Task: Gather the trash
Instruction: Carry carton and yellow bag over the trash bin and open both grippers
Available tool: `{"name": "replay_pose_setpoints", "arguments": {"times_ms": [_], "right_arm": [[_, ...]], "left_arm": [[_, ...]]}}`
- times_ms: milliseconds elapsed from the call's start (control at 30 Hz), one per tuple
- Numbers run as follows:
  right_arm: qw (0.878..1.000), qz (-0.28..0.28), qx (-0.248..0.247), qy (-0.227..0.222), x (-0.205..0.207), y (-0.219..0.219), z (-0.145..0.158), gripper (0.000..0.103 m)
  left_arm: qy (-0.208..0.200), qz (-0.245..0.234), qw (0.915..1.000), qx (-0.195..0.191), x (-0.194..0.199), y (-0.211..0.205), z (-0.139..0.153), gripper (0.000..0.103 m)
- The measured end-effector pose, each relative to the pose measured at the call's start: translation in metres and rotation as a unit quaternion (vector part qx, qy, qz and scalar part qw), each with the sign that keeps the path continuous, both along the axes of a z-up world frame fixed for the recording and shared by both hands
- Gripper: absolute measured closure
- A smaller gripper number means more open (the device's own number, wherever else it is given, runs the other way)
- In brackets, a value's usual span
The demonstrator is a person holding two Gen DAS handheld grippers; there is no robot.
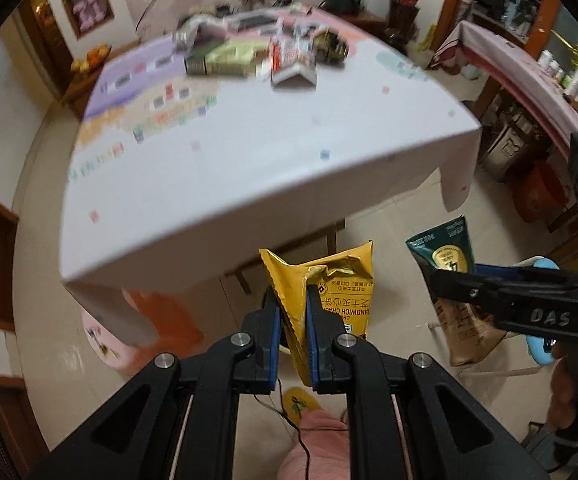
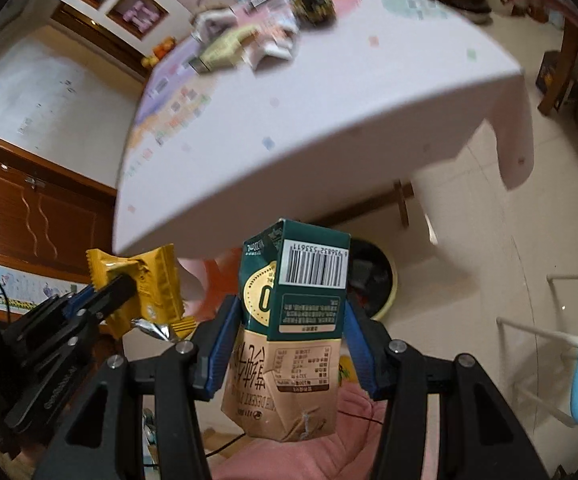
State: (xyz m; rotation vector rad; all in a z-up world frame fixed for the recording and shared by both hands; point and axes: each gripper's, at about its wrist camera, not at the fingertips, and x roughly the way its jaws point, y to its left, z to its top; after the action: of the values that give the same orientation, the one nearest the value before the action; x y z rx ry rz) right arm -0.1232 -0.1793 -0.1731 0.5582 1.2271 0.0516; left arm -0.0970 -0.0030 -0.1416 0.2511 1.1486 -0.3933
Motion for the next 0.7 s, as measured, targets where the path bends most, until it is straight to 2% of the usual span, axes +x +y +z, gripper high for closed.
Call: {"name": "replay_pose_setpoints", "arguments": {"times_ms": [133, 333, 467, 667, 700], "right_arm": [[0.999, -0.009, 0.0, 0.036, 0.004, -0.006, -0.056, 0.051], [0.997, -0.047, 0.021, 0.065, 0.012, -0.014, -0.137, 0.051], [0.994, -0.053, 0.032, 0.086, 0.017, -0.009, -0.191, 0.051], [0.993, -0.052, 0.031, 0.103, 0.035, 0.003, -0.258, 0.05], [0.993, -0.053, 0.031, 0.103, 0.038, 0.005, -0.266, 0.05]], "left_arm": [[0.016, 0.022, 0.9996, -0.004, 0.003, -0.006, -0.05, 0.094], [0.04, 0.066, 0.9969, -0.014, 0.015, -0.004, -0.138, 0.094], [0.064, 0.096, 0.9932, -0.014, 0.027, 0.001, -0.198, 0.094], [0.078, 0.105, 0.9914, -0.009, 0.037, 0.003, -0.255, 0.092], [0.081, 0.104, 0.9913, -0.008, 0.039, 0.003, -0.263, 0.088]]}}
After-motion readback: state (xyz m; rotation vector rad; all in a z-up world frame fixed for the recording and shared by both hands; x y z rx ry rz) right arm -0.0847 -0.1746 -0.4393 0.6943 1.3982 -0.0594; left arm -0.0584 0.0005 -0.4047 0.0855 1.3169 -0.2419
